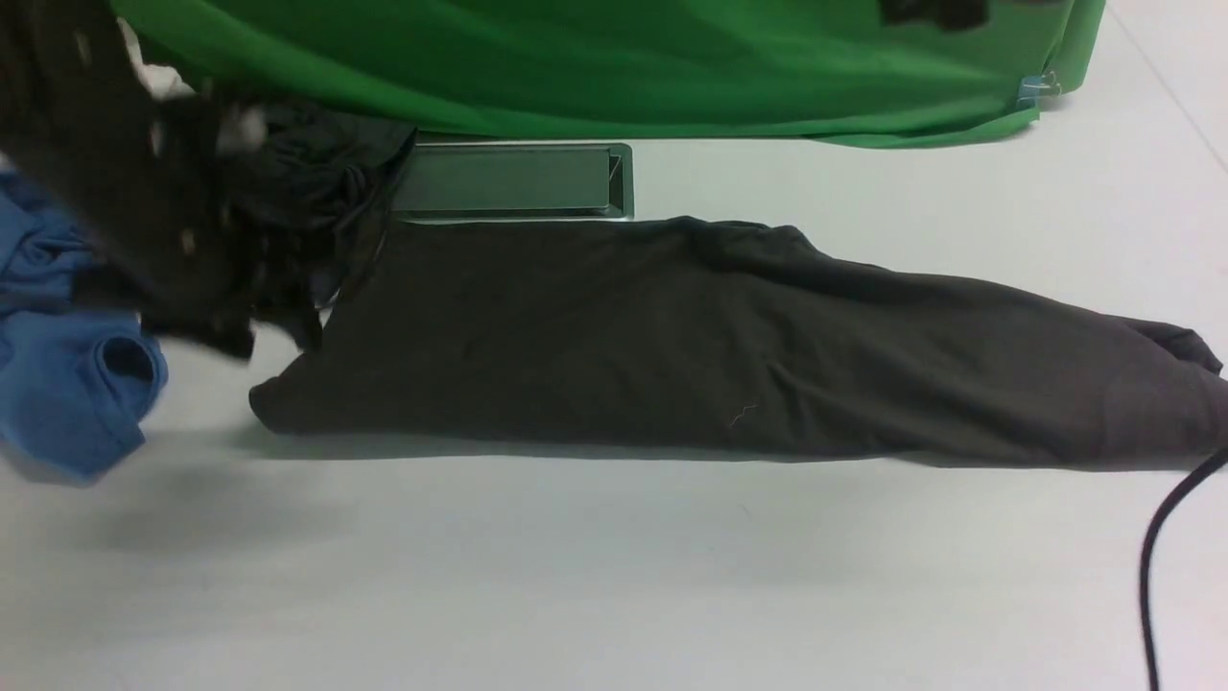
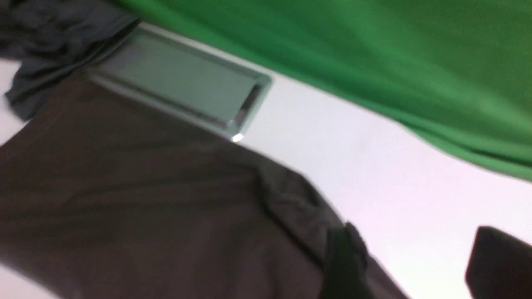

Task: Fold a long-sleeved shirt on a white desktop.
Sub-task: 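Grasp the waist and leg ends of the folded dark trousers and straighten them on the table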

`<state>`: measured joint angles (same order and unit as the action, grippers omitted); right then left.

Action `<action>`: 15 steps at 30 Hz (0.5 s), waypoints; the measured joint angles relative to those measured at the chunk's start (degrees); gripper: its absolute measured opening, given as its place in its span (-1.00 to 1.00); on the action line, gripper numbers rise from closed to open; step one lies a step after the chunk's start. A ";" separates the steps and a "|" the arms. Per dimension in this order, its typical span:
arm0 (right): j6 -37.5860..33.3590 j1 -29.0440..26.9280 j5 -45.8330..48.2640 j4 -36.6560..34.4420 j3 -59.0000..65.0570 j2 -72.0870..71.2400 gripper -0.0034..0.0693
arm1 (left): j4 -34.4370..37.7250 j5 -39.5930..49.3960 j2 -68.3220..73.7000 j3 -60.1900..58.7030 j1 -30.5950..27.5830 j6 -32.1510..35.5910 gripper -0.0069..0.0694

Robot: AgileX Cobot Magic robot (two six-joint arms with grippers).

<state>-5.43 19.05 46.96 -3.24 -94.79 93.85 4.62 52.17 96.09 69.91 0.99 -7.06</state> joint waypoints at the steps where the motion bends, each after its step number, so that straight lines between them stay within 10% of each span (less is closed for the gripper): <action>1: -0.79 1.13 -0.53 0.00 0.44 0.00 0.24 | 2.38 -3.52 0.87 -3.37 -2.00 -1.13 0.47; 7: -3.94 4.22 -1.27 -0.06 0.45 0.00 0.24 | 14.14 -9.18 3.78 -6.03 -8.52 3.48 0.93; 15: -4.83 4.51 -1.41 -0.06 0.45 0.00 0.24 | 31.46 -10.01 11.71 -6.03 -11.71 19.01 0.99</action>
<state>-10.26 23.56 45.55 -3.30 -94.34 93.85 36.07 42.16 107.79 63.88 -10.73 11.94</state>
